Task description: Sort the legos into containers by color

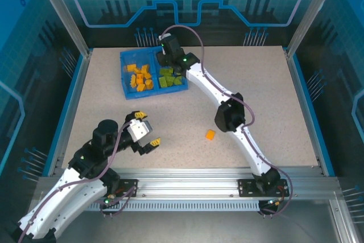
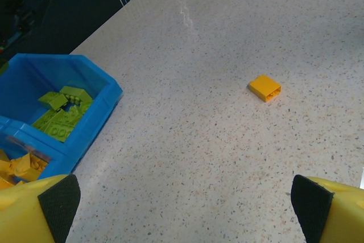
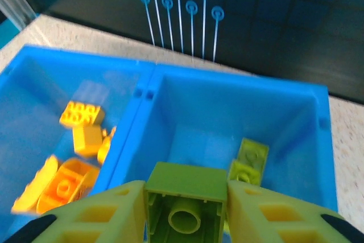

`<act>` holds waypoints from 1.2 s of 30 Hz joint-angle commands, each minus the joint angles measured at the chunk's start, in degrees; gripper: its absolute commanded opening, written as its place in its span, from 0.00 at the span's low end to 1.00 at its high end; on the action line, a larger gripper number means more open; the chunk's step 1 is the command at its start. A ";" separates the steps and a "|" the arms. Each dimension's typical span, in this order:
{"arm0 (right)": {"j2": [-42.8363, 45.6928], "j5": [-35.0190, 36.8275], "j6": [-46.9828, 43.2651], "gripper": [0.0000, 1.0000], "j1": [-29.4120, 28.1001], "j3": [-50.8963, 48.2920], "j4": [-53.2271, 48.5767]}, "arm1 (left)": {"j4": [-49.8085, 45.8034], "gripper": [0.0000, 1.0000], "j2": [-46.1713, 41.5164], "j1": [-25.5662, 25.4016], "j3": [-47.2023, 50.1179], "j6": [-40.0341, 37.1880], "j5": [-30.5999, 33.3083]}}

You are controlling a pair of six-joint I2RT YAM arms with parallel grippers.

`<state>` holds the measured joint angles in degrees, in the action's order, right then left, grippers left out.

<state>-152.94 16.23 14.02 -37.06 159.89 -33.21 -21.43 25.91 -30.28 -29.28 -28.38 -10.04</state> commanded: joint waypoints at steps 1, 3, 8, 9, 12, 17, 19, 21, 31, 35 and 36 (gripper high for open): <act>-4.59 -3.92 -0.73 0.49 1.36 9.04 -2.61 | 1.03 0.99 -0.16 0.01 0.63 0.99 1.64; -2.37 -4.58 -0.53 0.64 1.50 5.05 1.78 | 0.89 0.99 -0.16 -0.04 0.78 0.95 2.31; 4.31 -6.71 -0.35 0.75 1.50 1.99 2.36 | 1.67 0.99 0.86 0.13 0.98 1.77 2.55; 6.04 -7.50 -0.08 0.75 1.63 2.02 0.73 | 1.80 0.99 1.43 0.20 0.82 2.66 2.96; 12.35 -9.83 1.55 0.78 1.61 0.27 -5.53 | 2.09 0.99 3.29 0.14 -0.58 7.66 6.24; 30.78 -12.78 3.25 0.83 1.90 -17.34 -10.81 | -0.52 0.99 9.30 0.14 -8.58 23.63 13.38; 38.41 -14.47 3.53 0.86 2.38 -27.95 -10.87 | -2.51 0.89 13.78 -0.02 -12.35 32.13 15.53; 47.10 -15.84 4.92 0.88 3.49 -39.10 -11.10 | -6.51 0.83 20.12 -1.14 -17.31 39.10 13.78; 87.11 -17.01 21.98 1.00 17.16 -84.61 -15.88 | -13.37 0.86 50.68 -20.78 -35.00 56.92 19.51; 101.91 -13.39 28.68 1.00 21.75 -96.30 -20.24 | -16.75 0.88 64.84 -27.02 -44.56 57.72 21.51; 104.83 -13.01 29.80 1.00 22.13 -98.41 -20.61 | -17.25 0.88 67.89 -27.78 -46.10 57.90 21.28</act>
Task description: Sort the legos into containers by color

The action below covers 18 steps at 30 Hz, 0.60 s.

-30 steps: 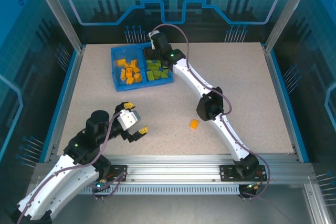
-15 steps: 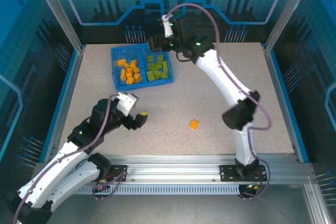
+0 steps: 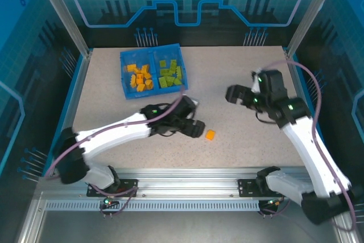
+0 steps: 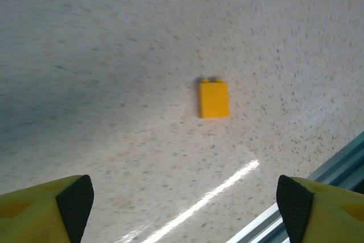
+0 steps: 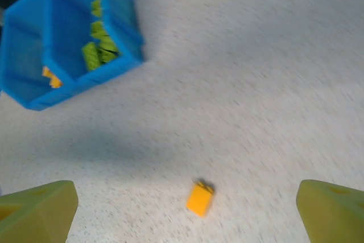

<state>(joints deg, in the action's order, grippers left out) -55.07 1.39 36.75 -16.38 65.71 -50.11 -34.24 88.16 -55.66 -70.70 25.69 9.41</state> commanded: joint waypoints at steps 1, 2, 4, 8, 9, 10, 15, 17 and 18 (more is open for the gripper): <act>9.89 2.44 8.48 1.00 1.57 -6.31 -4.29 | -4.83 0.88 8.83 -3.02 -6.81 4.16 1.01; 12.65 2.75 10.06 1.00 1.57 -8.04 -5.00 | -5.07 0.88 11.91 -3.35 -8.55 4.38 0.03; 16.61 1.55 12.83 1.00 1.56 -10.28 -6.00 | -5.43 0.87 16.86 -3.69 -11.13 4.82 -0.62; 22.39 -0.16 16.30 1.00 1.44 -13.52 -8.03 | -5.32 0.84 23.47 -3.76 -14.06 5.69 1.24; 23.23 -0.07 16.39 1.00 1.43 -13.82 -8.67 | -5.07 0.83 24.50 -3.72 -14.43 5.66 1.40; 23.91 -0.01 16.22 1.00 1.42 -13.94 -9.62 | -4.70 0.82 25.68 -3.76 -14.85 5.47 1.40; 24.67 0.28 14.99 1.00 1.41 -13.25 -12.28 | -3.23 0.77 30.56 -3.75 -16.75 4.03 -0.92; 24.66 0.28 14.88 1.00 1.42 -13.24 -12.54 | -1.87 0.74 31.65 -3.76 -16.64 4.05 -1.91; 24.61 0.19 14.96 1.00 1.42 -13.24 -12.47 | -1.52 0.72 32.01 -3.76 -16.49 4.41 -1.88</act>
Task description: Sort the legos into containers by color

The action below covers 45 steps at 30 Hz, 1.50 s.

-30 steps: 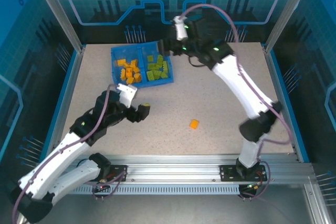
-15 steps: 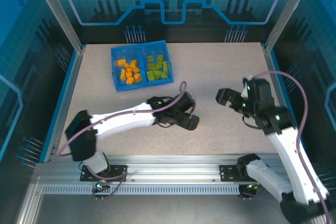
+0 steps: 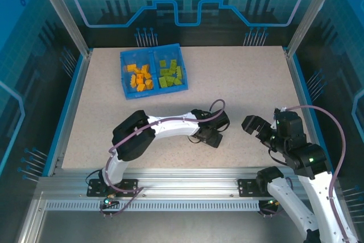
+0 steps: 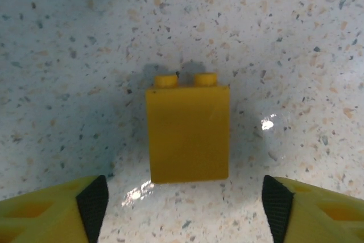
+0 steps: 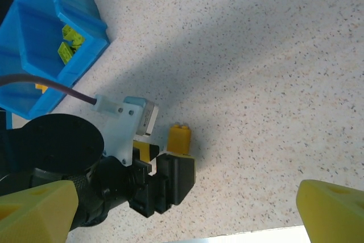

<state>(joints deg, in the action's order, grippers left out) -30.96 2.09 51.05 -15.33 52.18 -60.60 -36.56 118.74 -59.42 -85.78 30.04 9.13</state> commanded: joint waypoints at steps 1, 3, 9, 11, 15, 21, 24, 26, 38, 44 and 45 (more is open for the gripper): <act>0.46 -0.59 0.77 1.00 0.36 0.29 -1.90 | 1.04 0.69 1.75 0.02 -1.41 0.27 -1.31; 0.38 -0.85 0.81 1.00 0.37 0.29 -1.65 | 1.39 0.65 2.32 0.00 -1.33 0.62 -0.56; -0.62 -1.92 -0.63 1.00 0.33 0.03 -1.54 | 2.80 0.48 3.06 0.09 -0.51 0.81 0.78; -0.94 -3.06 -1.33 1.00 0.37 -0.38 -1.38 | 3.65 0.41 2.99 0.09 -0.18 0.90 0.82; -0.98 -5.24 -2.24 1.00 0.38 -1.33 -1.09 | 6.14 0.33 2.08 0.18 0.60 0.25 0.42; -0.90 -6.76 -3.54 1.00 0.37 -1.43 -2.30 | 7.19 0.28 -0.55 0.68 1.30 0.06 2.17; -0.59 -7.10 -3.92 1.00 0.37 -1.25 -2.39 | 7.38 0.27 -4.40 1.76 3.27 0.59 4.47; -0.51 -7.34 -4.03 1.00 0.35 -1.13 -1.86 | 7.24 0.26 -8.19 3.16 5.11 0.83 6.06; -2.35 -9.16 -3.25 1.00 0.19 -3.98 1.86 | 4.64 0.26 -31.30 25.01 13.59 -3.61 10.89; -2.26 -9.49 -3.35 1.00 0.14 -5.11 2.64 | 2.96 0.28 -27.51 37.52 7.90 -6.87 4.26; -2.38 -9.39 -3.32 1.00 0.07 -5.57 3.17 | 3.36 0.30 -27.30 37.62 7.95 -7.32 3.31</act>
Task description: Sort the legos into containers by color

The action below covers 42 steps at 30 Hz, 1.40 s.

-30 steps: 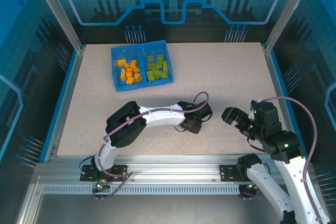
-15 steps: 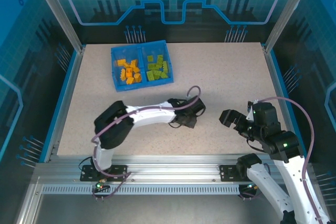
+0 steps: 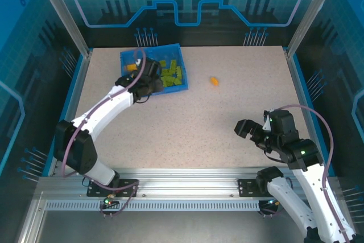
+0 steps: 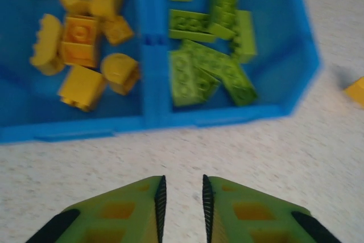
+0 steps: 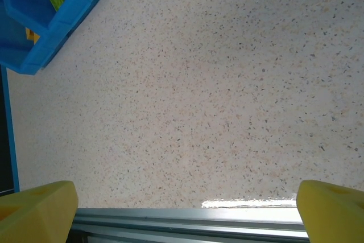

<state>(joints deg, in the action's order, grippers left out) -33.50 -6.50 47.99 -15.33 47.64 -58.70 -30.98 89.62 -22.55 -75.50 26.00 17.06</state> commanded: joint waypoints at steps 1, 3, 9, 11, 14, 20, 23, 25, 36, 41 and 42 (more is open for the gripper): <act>-0.38 -1.15 -0.60 1.00 0.09 -1.70 2.80 | -0.94 0.33 1.37 0.71 -1.62 -3.37 -6.49; -3.28 -2.81 -3.03 1.00 0.04 -1.62 5.53 | 2.57 0.42 -0.97 0.46 1.46 -2.04 -11.67; -20.17 3.31 -13.46 1.00 -0.08 6.90 11.76 | 8.92 0.63 -16.28 -4.94 12.22 -3.14 -15.80; -27.97 6.57 -17.49 1.00 -0.15 11.32 15.24 | 8.58 0.69 -21.98 -7.84 14.77 -6.35 -15.86; -41.47 9.09 -19.20 1.00 -0.05 20.31 19.15 | 6.31 0.79 -28.59 -11.78 17.66 -11.34 -15.61; -69.72 13.10 -22.61 1.00 -0.40 42.70 22.77 | 2.24 0.97 -39.51 -14.12 23.73 -15.81 -14.79; -83.49 14.31 -23.20 1.00 0.23 56.49 19.46 | 3.10 0.99 -43.75 -14.27 27.20 -14.94 -13.78; -91.82 15.09 -23.81 0.98 0.58 66.32 15.95 | 3.38 0.99 -45.53 -14.36 28.54 -14.62 -13.82; -121.69 13.04 -22.85 0.88 1.40 105.49 8.91 | 3.36 0.99 -46.49 -14.46 30.25 -15.25 -13.24; -126.05 13.32 -19.34 0.84 2.10 108.35 12.64 | 4.65 0.99 -45.94 -14.38 30.81 -16.00 -12.17; -126.51 13.48 -18.68 0.82 2.20 108.42 13.37 | 4.98 0.99 -45.79 -14.43 31.02 -16.10 -11.92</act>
<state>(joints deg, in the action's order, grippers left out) -157.82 7.51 26.59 -14.39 153.51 -46.46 -27.53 43.64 -36.60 -45.34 11.55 3.60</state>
